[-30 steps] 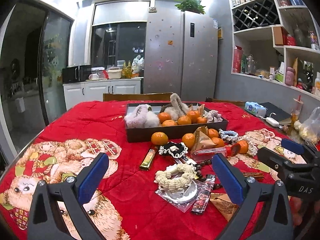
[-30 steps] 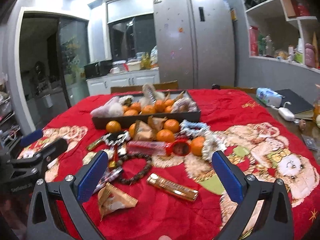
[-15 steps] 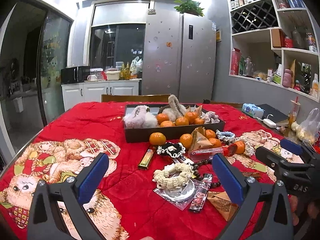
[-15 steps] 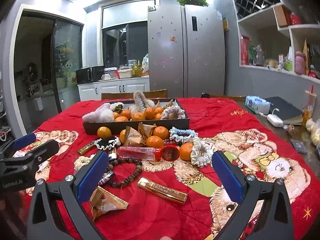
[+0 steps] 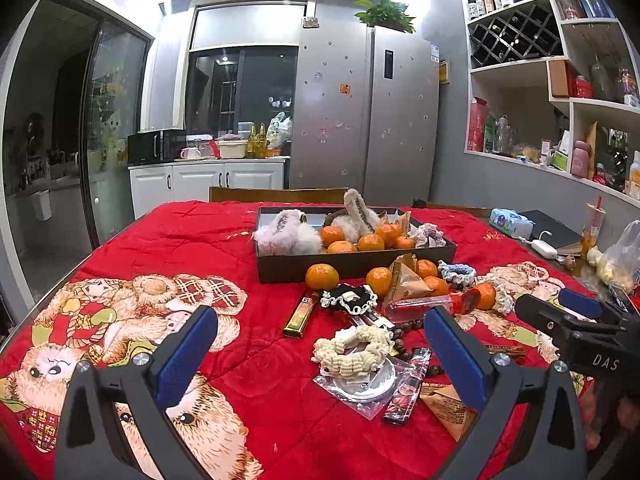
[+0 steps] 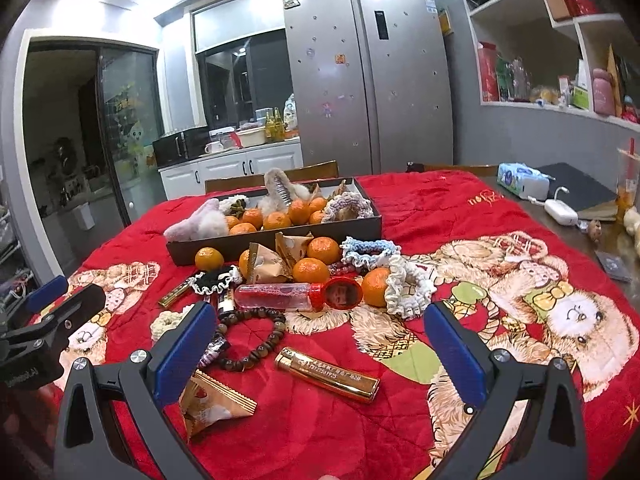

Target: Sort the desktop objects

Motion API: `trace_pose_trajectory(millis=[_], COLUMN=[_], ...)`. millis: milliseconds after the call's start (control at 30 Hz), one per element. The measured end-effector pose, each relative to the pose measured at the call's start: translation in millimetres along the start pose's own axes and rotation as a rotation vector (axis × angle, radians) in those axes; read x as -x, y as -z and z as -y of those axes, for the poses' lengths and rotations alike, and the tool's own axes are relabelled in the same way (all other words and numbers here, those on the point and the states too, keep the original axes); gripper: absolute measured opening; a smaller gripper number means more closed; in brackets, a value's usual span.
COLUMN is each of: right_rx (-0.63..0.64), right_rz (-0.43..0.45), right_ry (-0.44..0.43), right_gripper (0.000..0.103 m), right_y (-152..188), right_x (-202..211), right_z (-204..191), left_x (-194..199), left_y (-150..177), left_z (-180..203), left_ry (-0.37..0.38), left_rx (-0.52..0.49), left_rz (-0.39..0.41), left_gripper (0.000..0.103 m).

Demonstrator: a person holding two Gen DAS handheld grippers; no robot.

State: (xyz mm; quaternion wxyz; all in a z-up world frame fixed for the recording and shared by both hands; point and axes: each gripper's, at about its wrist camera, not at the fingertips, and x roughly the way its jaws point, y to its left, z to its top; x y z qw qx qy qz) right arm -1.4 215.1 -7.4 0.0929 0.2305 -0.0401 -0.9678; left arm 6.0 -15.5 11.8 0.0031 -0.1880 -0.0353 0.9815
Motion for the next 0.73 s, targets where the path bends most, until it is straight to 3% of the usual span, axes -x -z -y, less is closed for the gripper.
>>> trace_pose_trajectory(millis=[733], right_rx=[-0.025], right_rz=[-0.022], right_ry=[-0.047], right_gripper=[0.103], right_y=[-0.6], right_x=[-2.4], right_z=[4.6], left_x=[-1.9], left_y=[0.2], left_z=[-1.7], left_ry=[-0.019], left_rx=[0.004], left_rz=[-0.012], left_gripper=[0.103])
